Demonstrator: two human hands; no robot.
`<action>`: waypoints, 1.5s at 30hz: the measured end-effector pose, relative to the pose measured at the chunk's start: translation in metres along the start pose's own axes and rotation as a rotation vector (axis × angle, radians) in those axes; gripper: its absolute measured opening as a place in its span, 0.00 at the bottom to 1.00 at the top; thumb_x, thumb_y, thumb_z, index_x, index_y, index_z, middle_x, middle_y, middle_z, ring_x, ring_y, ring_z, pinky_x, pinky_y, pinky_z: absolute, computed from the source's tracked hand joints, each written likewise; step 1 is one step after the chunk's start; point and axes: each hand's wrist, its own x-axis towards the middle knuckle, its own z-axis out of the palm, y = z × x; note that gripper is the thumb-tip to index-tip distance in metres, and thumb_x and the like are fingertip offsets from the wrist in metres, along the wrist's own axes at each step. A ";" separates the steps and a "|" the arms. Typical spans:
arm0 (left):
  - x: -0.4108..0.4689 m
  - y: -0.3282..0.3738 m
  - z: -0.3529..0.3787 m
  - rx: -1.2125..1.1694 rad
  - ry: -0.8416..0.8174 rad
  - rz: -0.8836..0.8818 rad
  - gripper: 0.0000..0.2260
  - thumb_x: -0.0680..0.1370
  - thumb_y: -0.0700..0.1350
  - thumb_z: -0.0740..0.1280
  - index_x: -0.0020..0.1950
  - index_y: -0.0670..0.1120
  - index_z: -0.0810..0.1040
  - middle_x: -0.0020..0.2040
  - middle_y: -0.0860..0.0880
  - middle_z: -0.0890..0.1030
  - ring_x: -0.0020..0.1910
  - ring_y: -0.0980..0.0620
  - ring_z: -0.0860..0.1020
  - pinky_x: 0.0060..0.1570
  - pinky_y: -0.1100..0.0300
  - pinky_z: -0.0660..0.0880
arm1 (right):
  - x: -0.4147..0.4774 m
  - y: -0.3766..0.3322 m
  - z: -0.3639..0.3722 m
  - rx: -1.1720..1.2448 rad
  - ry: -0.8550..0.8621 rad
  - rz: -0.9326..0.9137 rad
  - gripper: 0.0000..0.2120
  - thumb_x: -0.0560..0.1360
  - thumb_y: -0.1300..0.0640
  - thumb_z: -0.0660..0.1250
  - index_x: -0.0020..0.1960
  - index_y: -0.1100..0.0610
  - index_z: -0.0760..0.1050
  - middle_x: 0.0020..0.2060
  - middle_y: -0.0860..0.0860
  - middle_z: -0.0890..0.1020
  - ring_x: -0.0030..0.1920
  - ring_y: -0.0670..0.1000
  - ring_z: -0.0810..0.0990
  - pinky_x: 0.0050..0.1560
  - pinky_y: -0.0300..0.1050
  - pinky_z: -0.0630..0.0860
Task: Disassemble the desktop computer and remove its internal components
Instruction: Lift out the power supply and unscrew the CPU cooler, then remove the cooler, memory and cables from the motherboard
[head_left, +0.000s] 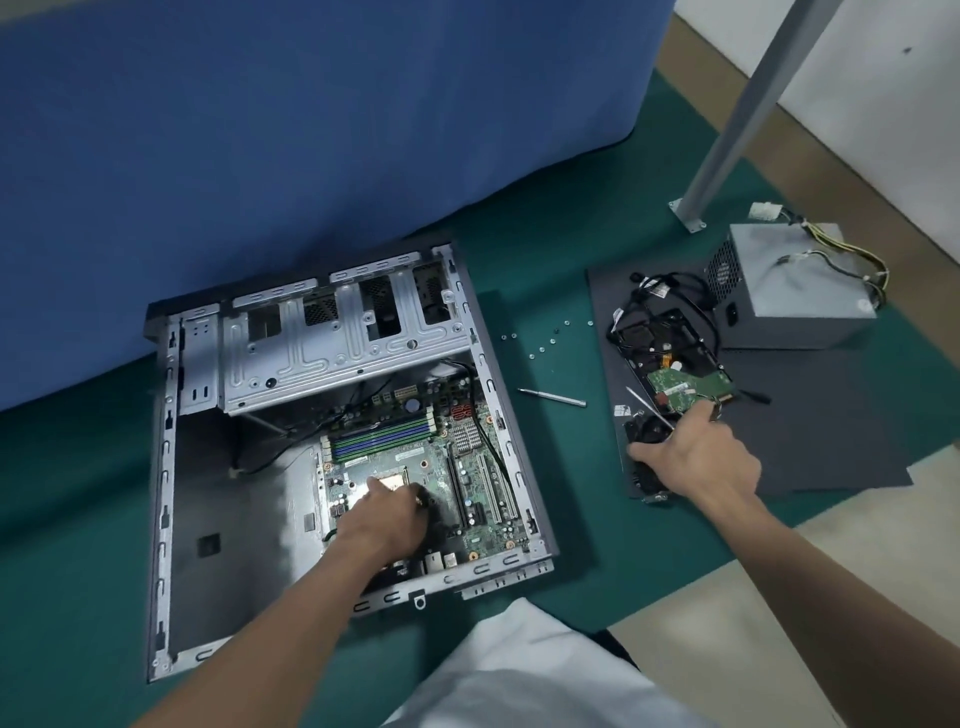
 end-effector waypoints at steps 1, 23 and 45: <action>0.000 0.000 0.000 -0.002 0.001 0.000 0.18 0.83 0.55 0.54 0.70 0.50 0.69 0.66 0.41 0.66 0.58 0.41 0.76 0.58 0.46 0.74 | 0.001 0.000 -0.001 0.011 0.002 0.013 0.39 0.63 0.34 0.71 0.60 0.59 0.62 0.54 0.59 0.77 0.51 0.61 0.79 0.41 0.49 0.68; 0.004 -0.012 -0.009 -0.064 -0.038 0.087 0.16 0.82 0.54 0.57 0.69 0.52 0.70 0.62 0.42 0.71 0.55 0.44 0.76 0.57 0.50 0.74 | -0.019 -0.075 0.004 0.102 -0.121 -0.523 0.14 0.77 0.65 0.58 0.62 0.63 0.68 0.55 0.63 0.72 0.56 0.66 0.73 0.56 0.55 0.68; 0.004 -0.023 -0.020 -0.270 -0.063 0.071 0.11 0.82 0.51 0.60 0.40 0.56 0.65 0.43 0.50 0.72 0.45 0.47 0.73 0.45 0.56 0.68 | 0.050 -0.101 0.048 -0.062 0.178 -0.866 0.09 0.73 0.59 0.68 0.51 0.63 0.77 0.47 0.59 0.76 0.49 0.62 0.72 0.48 0.56 0.70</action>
